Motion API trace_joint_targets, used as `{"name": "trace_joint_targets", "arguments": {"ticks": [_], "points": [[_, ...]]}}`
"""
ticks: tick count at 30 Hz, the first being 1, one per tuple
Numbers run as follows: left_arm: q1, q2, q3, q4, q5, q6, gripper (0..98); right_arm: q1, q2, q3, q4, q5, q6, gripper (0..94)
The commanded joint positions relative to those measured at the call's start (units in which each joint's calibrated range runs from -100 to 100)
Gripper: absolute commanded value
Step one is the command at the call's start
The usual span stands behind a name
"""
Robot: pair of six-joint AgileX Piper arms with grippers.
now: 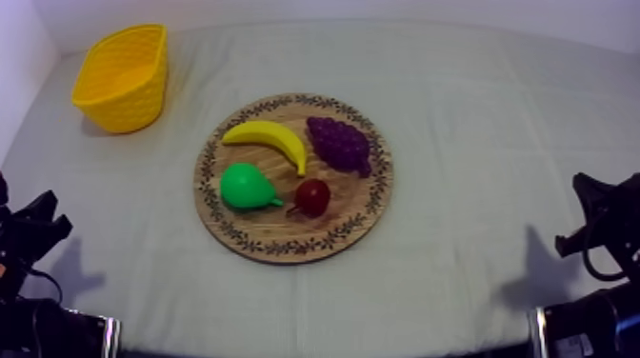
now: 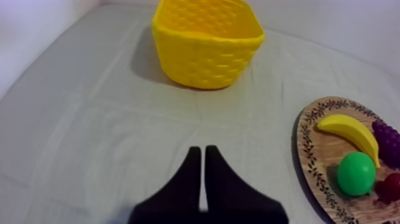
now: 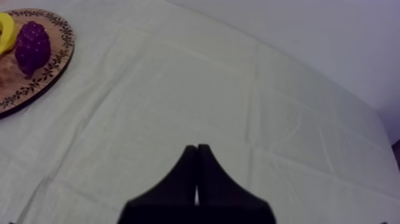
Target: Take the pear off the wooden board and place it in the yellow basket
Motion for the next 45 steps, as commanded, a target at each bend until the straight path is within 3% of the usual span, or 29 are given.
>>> {"name": "trace_joint_targets", "arguments": {"ticks": [1, 19, 24, 27, 31, 35, 45], "points": [[0.0, -0.04, 0.01, -0.01, -0.02, 0.01, 0.0, -0.02, -0.03, -0.02, 0.01, 0.02, 0.01, 0.4], [0.0, -0.04, 0.01, 0.0, 0.01, -0.02, 0.0, -0.02, -0.03, -0.02, 0.01, 0.02, 0.02, 0.4], [0.49, -0.04, 0.01, 0.23, 0.05, -2.39, 0.0, -0.02, -0.03, -0.02, 0.01, 0.02, 0.01, 0.4], [1.29, -0.04, -0.1, 0.51, -0.1, -2.12, 0.0, -0.02, -0.03, -0.02, 0.01, 0.02, 0.01, 0.4], [2.07, -0.04, -0.19, 2.21, -1.27, -0.62, 0.0, -0.02, -0.03, -0.02, 0.01, 0.02, 0.01, 0.4], [3.17, 1.47, 0.09, 5.16, -3.52, -0.48, 0.0, -0.02, -0.03, -0.02, 0.01, 0.02, 0.01, 0.4], [8.47, 10.99, -2.3, 12.09, -6.58, -5.37, 0.0, -0.02, -0.03, -0.02, 0.01, 0.02, 0.01, 0.4]]}}
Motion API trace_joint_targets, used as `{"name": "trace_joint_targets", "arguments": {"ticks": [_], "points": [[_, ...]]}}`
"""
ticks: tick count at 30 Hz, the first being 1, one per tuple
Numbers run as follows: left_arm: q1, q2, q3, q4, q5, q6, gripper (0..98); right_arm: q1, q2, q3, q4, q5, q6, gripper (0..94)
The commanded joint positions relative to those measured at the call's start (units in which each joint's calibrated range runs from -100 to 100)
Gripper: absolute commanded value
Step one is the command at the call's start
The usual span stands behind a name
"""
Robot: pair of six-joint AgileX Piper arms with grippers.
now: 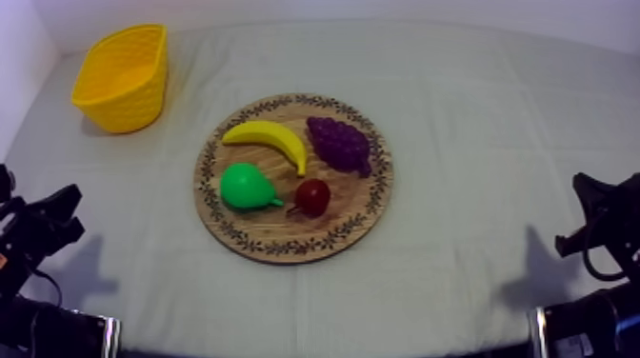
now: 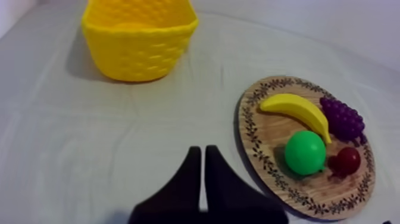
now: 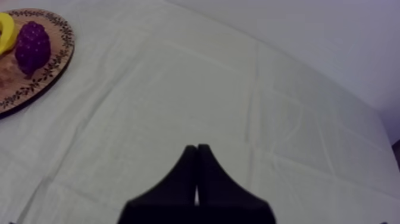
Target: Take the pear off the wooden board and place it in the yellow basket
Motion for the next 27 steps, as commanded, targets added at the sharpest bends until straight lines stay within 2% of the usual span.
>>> {"name": "trace_joint_targets", "arguments": {"ticks": [1, 7, 15, 22, 27], "points": [[1.84, 2.93, -1.13, 0.81, -0.24, -1.15, 0.0, -0.02, -0.03, -0.02, 0.01, 0.02, 0.0, 0.4], [6.6, 11.39, -5.91, 1.3, 0.17, -2.84, 0.0, -0.02, -0.03, -0.02, 0.01, 0.02, 0.0, 0.4], [10.87, 27.06, -13.71, 1.25, 3.63, -1.19, 0.0, -0.02, -0.03, -0.02, 0.01, 0.02, 0.0, 0.4], [10.97, 42.37, -27.26, -0.01, 13.61, 1.04, 0.0, -0.02, -0.03, -0.02, 0.01, 0.02, 0.05, 0.4], [11.92, 51.71, -38.99, -2.08, 22.31, 2.99, 0.0, -0.02, -0.03, -0.02, 0.01, 0.02, 0.05, 0.4]]}}
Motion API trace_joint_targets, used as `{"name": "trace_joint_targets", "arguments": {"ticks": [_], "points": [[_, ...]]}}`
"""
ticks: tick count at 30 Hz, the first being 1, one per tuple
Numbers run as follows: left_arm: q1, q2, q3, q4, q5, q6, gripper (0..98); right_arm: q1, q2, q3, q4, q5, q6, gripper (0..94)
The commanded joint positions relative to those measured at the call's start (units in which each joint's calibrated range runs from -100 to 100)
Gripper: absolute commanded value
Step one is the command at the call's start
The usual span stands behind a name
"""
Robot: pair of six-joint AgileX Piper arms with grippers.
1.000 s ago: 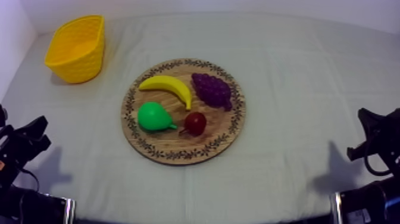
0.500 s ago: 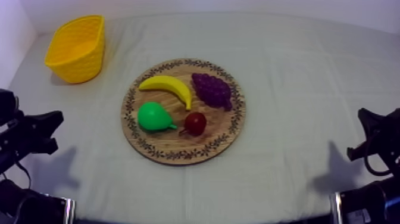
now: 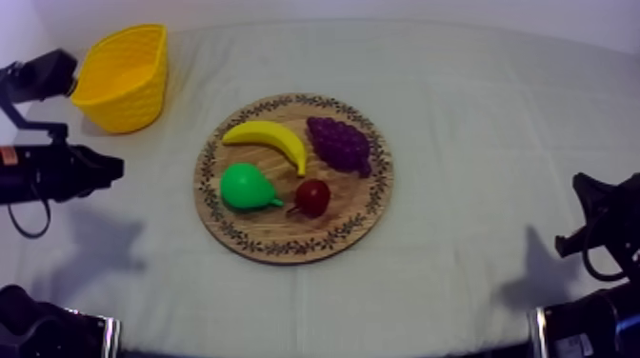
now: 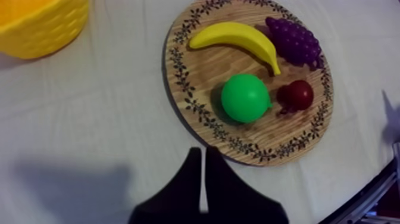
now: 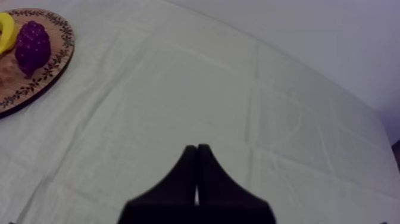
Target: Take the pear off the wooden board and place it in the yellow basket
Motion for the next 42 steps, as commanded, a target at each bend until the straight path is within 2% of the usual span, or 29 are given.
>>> {"name": "trace_joint_targets", "arguments": {"ticks": [1, 6, 9, 15, 32, 34, 36, 42], "points": [[0.71, 7.68, -9.42, -1.03, 5.39, 1.14, 0.0, -0.02, -0.03, -0.02, 0.01, 0.02, -0.01, 0.4], [3.92, 16.71, -22.45, -4.34, 13.65, 3.26, 0.0, -0.02, -0.03, -0.02, 0.01, 0.02, -0.01, 0.4], [5.07, 22.08, -29.86, -5.49, 18.48, 3.65, 0.0, -0.02, -0.03, -0.02, 0.01, 0.02, -0.02, 0.4], [6.06, 32.36, -42.5, -5.93, 25.27, 3.24, 0.0, -0.02, -0.03, -0.02, 0.01, 0.02, -0.05, 0.4], [11.37, 49.82, -67.1, -8.21, 35.08, 4.73, 0.0, -0.02, -0.03, -0.02, 0.01, 0.02, -0.06, 0.4], [11.56, 50.46, -68.1, -8.26, 36.16, 3.57, 0.0, -0.02, -0.03, -0.02, 0.01, 0.02, -0.06, 0.4], [11.8, 50.82, -68.58, -8.38, 36.79, 0.85, 0.0, -0.02, -0.03, -0.02, 0.01, 0.02, -0.06, 0.4], [13.58, 51.14, -67.32, -8.97, 37.93, -15.08, 0.0, -0.02, -0.03, -0.02, 0.01, 0.02, -0.06, 0.4]]}}
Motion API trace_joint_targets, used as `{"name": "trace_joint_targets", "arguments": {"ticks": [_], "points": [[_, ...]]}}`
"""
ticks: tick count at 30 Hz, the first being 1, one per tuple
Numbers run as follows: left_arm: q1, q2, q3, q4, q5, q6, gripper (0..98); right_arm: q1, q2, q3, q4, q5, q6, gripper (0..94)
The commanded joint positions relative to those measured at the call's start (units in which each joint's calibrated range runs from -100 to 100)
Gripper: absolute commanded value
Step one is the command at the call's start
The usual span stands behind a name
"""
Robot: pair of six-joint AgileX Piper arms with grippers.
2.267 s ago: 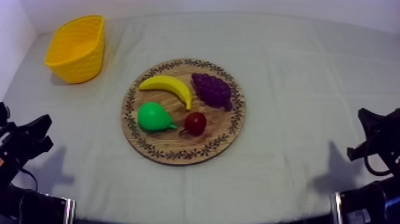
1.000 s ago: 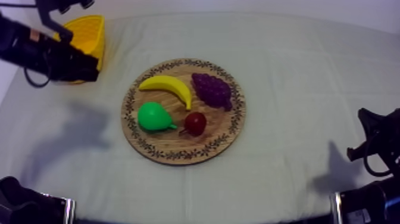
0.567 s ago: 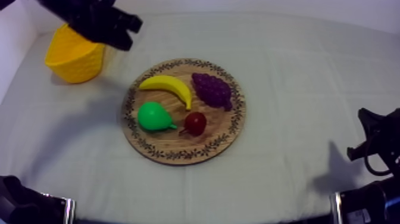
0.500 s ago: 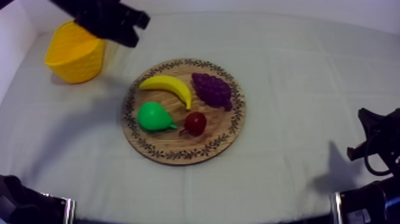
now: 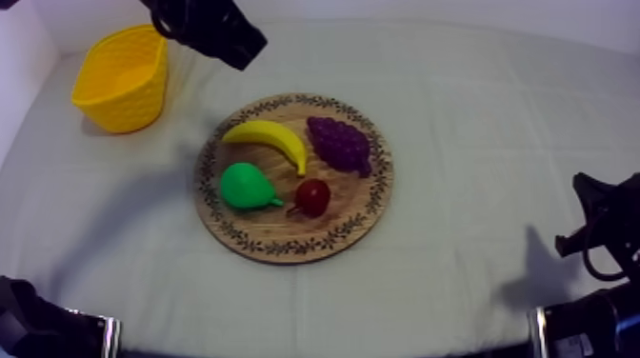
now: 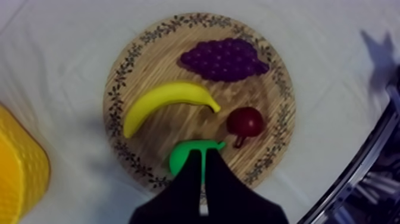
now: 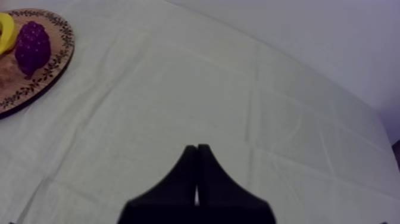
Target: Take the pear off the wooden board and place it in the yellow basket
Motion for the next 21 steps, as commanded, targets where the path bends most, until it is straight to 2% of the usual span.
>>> {"name": "trace_joint_targets", "arguments": {"ticks": [1, 5, 9, 18, 21], "points": [[0.78, -0.06, 1.05, -0.84, 0.54, -12.81, 0.0, -0.02, -0.03, -0.02, 0.01, 0.02, 0.02, 0.4], [1.43, -0.18, 3.25, -2.37, 1.66, -18.12, 0.0, -0.02, -0.03, -0.02, 0.01, 0.02, 0.02, 0.4], [0.75, 0.0, 3.52, -2.57, 2.06, -20.66, 0.0, -0.02, -0.03, -0.02, 0.01, 0.02, 0.02, 0.4], [-0.3, 0.22, 1.68, -2.69, 3.97, -19.84, 0.3, -0.02, -0.03, -0.02, 0.01, 0.02, 0.02, 0.4], [-0.5, 0.54, 1.92, -2.97, 4.2, -19.07, 6.9, -0.02, -0.03, -0.02, 0.01, 0.02, 0.02, 0.4]]}}
